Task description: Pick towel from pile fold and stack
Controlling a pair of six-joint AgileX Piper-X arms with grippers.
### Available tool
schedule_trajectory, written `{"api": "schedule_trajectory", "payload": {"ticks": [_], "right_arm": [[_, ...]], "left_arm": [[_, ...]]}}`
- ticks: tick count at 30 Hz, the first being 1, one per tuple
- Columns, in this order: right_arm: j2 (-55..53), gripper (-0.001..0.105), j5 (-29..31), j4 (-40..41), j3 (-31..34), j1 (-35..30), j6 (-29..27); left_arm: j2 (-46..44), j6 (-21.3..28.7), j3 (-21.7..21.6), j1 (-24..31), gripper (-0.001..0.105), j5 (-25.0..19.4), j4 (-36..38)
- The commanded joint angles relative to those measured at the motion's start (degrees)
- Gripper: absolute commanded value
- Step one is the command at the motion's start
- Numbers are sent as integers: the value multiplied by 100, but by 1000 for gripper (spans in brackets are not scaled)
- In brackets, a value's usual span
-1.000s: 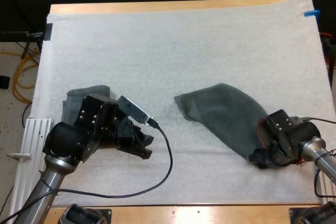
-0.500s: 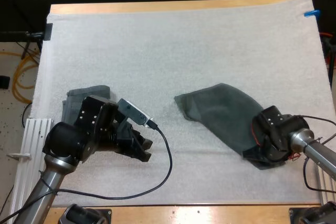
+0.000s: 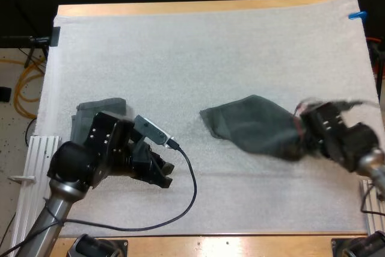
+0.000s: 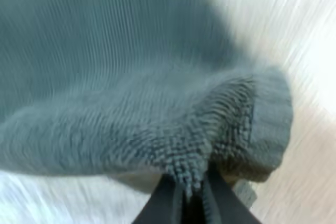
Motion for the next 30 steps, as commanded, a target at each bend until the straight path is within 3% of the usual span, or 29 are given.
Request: {"api": "schedule_trajectory", "payload": {"ticks": [1, 6, 9, 12, 16, 19, 24, 30], "right_arm": [[-252, 0, 409, 54, -371, -28, -210], [-615, 0, 1958, 64, -1608, -28, -1105], [-615, 0, 2353, 66, -2149, -28, -1506], [-596, 0, 2377, 66, -2433, -28, -1519], [-526, 0, 1697, 284, -2269, -24, -1157], [-289, 0, 616, 412, -1888, 124, -473], [449, 0, -795, -360, -1247, 1015, 301], [1362, 0, -964, -1447, -1208, 2510, 683]], "left_arm": [[-146, -26, -4, -16, 44, 193, 28], [-585, -51, -4, -16, 44, 358, 27], [-825, -104, -4, -16, 44, 360, 27], [-1001, -172, -4, -16, 44, 389, 27], [-1145, -194, -4, -16, 44, 387, 27], [-1159, -194, -4, -16, 44, 387, 27], [-1159, -194, -4, -16, 44, 387, 27], [-1159, -331, -4, -16, 44, 387, 27]]}}
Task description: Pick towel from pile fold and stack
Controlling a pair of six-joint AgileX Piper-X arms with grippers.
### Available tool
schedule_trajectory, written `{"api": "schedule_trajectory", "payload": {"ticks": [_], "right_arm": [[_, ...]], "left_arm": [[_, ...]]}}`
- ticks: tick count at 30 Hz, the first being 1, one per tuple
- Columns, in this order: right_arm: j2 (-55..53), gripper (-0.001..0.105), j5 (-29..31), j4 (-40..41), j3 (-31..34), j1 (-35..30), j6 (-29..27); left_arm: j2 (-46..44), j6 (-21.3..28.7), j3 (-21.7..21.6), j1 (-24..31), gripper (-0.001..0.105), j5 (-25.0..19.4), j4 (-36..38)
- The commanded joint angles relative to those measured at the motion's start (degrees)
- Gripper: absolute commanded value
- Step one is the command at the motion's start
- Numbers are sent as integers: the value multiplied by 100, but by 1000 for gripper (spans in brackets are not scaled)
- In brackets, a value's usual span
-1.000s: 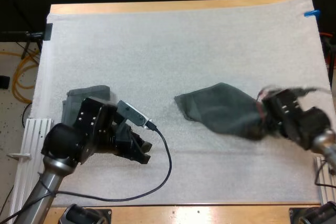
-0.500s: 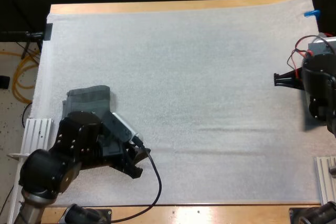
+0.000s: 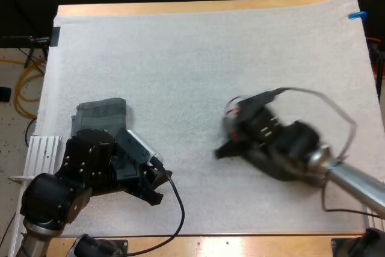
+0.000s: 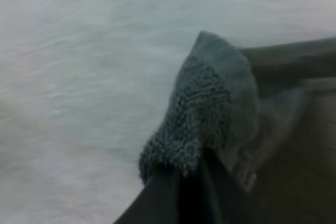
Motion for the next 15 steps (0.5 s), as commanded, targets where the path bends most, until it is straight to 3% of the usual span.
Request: {"api": "schedule_trajectory", "payload": {"ticks": [1, 4, 7, 12, 15], "right_arm": [[105, 0, -86, -361, -47, 252, 138], [358, 0, -333, -623, -47, 675, 258], [505, 13, -750, -710, -47, 852, 257], [448, 68, -978, -687, -105, 839, 167], [352, 75, -736, -529, -279, 839, -66]], "left_arm": [[-29, -106, -4, -16, 44, 43, 27], [-29, -173, -4, -16, 44, 43, 27], [-29, -202, -4, -16, 44, 43, 27], [-29, -202, -4, -16, 44, 23, 27], [-29, -202, -4, -16, 44, -74, 27]]}}
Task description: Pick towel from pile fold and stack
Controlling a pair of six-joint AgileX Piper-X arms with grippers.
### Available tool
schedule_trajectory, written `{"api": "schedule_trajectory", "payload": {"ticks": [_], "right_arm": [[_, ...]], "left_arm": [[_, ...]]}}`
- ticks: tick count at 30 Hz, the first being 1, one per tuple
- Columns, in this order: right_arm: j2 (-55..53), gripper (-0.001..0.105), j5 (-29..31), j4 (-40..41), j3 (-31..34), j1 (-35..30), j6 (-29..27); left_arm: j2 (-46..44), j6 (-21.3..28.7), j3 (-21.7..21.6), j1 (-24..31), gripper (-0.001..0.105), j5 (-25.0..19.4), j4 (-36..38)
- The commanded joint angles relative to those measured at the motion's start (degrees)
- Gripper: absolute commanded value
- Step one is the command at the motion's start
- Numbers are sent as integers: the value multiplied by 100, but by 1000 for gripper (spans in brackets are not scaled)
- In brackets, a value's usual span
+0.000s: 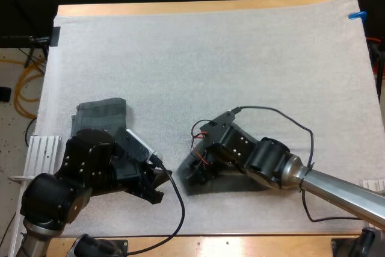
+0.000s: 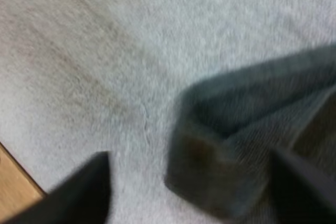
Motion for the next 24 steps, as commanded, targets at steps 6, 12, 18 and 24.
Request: {"api": "schedule_trajectory", "payload": {"ticks": [6, 12, 18, 24], "right_arm": [[-225, 75, 808, 493, -432, -159, -570], [-111, 72, 691, 558, -433, -843, -569], [222, 57, -34, 557, -433, -1852, -599], [652, 55, -377, 457, -433, -2391, -970]], "left_arm": [[-17, -40, -4, -16, 44, -328, 27], [-17, -40, -4, -16, 44, -371, 25], [50, -40, 11, -16, 44, -371, -3], [194, -40, 11, -16, 44, -571, -3]]}}
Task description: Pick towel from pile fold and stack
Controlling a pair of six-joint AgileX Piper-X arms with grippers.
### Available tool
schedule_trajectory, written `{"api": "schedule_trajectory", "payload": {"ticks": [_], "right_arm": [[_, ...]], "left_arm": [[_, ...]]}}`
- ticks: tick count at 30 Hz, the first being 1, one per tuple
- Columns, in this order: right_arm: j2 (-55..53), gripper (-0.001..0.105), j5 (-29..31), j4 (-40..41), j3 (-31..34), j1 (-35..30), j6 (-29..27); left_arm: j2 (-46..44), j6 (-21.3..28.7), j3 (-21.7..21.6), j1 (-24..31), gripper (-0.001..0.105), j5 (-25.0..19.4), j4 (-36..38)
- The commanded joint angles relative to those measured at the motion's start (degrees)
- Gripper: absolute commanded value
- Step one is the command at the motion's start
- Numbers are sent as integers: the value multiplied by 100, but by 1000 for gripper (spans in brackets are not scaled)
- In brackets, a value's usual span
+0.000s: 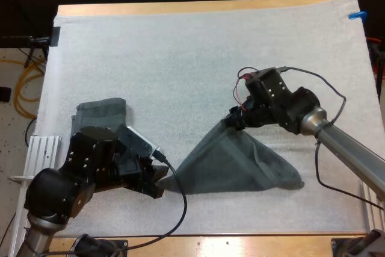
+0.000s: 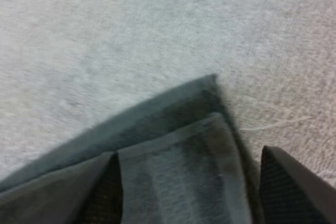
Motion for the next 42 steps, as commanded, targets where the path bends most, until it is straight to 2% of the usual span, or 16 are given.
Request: {"api": "schedule_trajectory", "payload": {"ticks": [1, 12, 22, 25, 27, 32, 34, 39, 42], "right_arm": [[86, 55, -143, -41, -33, -79, -199], [1026, 55, -180, -55, -33, -120, -1420], [1509, 54, -180, -415, -55, -120, -1486], [1648, 46, -184, -418, -125, -120, -1501], [1737, 37, -259, -418, -217, -120, -1501], [1864, 32, -434, -260, -464, -120, -1475], [1866, 29, -355, -181, -519, -120, -1475], [1863, 1, 107, 241, -721, -120, -1475], [1789, 0, 168, 384, -782, -120, -1475]], "left_arm": [[23, -40, 6, -16, 44, -78, -3], [110, -40, 6, -16, 44, -83, -5], [110, -40, 6, -16, 44, -83, -16], [110, -40, 6, -16, 44, -83, -16], [110, -40, 6, -16, 44, -83, -16], [110, -40, 6, -16, 44, -83, -16], [110, -40, 6, -16, 44, -83, -16], [110, -40, 6, -16, 44, -83, -16], [110, -40, 6, -16, 44, -83, -16]]}}
